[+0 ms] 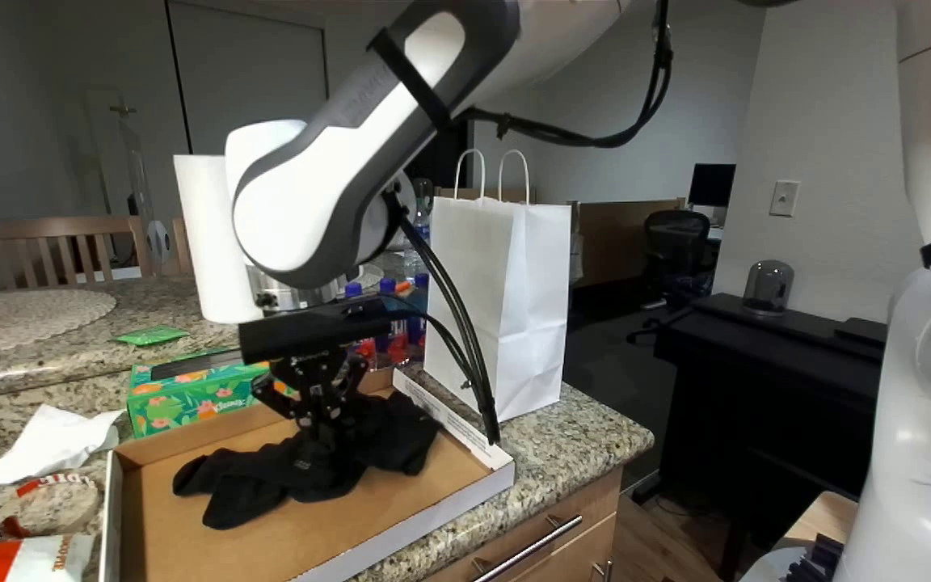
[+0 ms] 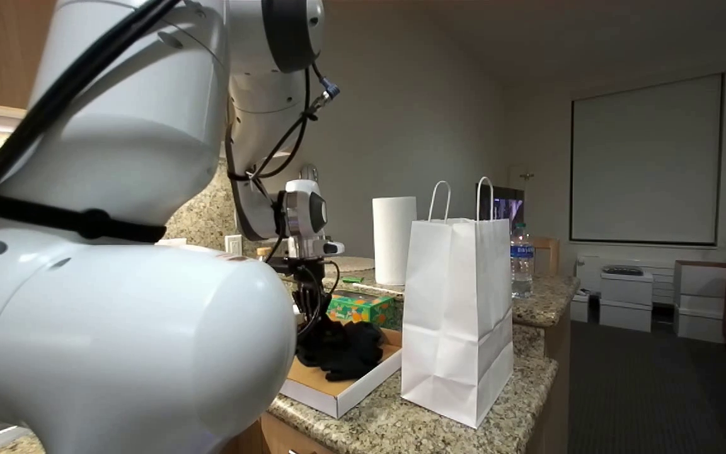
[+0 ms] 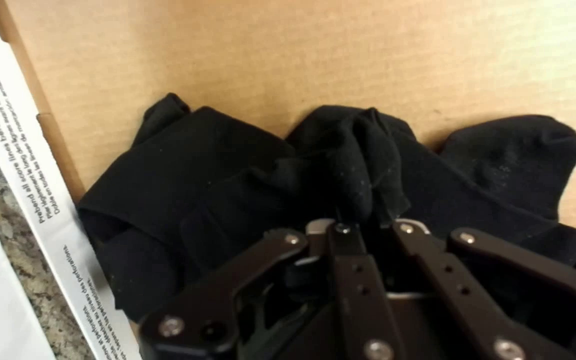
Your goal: Pick up all the socks from the cover box and put them in the paper bag
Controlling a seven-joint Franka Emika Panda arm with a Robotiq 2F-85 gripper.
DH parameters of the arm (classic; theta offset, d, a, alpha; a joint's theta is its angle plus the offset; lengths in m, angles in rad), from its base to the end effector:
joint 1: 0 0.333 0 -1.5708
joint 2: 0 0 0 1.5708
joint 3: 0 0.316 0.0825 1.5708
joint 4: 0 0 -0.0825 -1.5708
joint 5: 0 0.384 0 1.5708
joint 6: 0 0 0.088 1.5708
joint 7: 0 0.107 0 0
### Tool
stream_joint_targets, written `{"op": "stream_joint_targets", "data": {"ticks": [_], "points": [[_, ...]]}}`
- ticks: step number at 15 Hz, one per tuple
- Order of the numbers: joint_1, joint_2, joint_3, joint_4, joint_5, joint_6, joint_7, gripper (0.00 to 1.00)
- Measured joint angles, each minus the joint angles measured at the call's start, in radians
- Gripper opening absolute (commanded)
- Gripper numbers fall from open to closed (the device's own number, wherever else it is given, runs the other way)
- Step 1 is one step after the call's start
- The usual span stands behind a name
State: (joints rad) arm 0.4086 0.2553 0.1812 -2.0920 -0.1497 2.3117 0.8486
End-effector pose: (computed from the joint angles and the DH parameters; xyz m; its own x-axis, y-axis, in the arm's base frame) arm 0.4811 0.3163 0.3000 0.9869 -0.1595 0.0249 -0.1608 -0.9848 0.0651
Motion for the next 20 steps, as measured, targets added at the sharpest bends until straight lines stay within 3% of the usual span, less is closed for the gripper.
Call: {"op": "stream_joint_targets", "data": {"ticks": [10,20], "points": [[-0.035,-0.265,0.047,0.097,0.104,-0.326,-0.186,0.09],[-0.085,-0.344,0.052,0.386,0.159,-0.675,-0.296,0.09]]}}
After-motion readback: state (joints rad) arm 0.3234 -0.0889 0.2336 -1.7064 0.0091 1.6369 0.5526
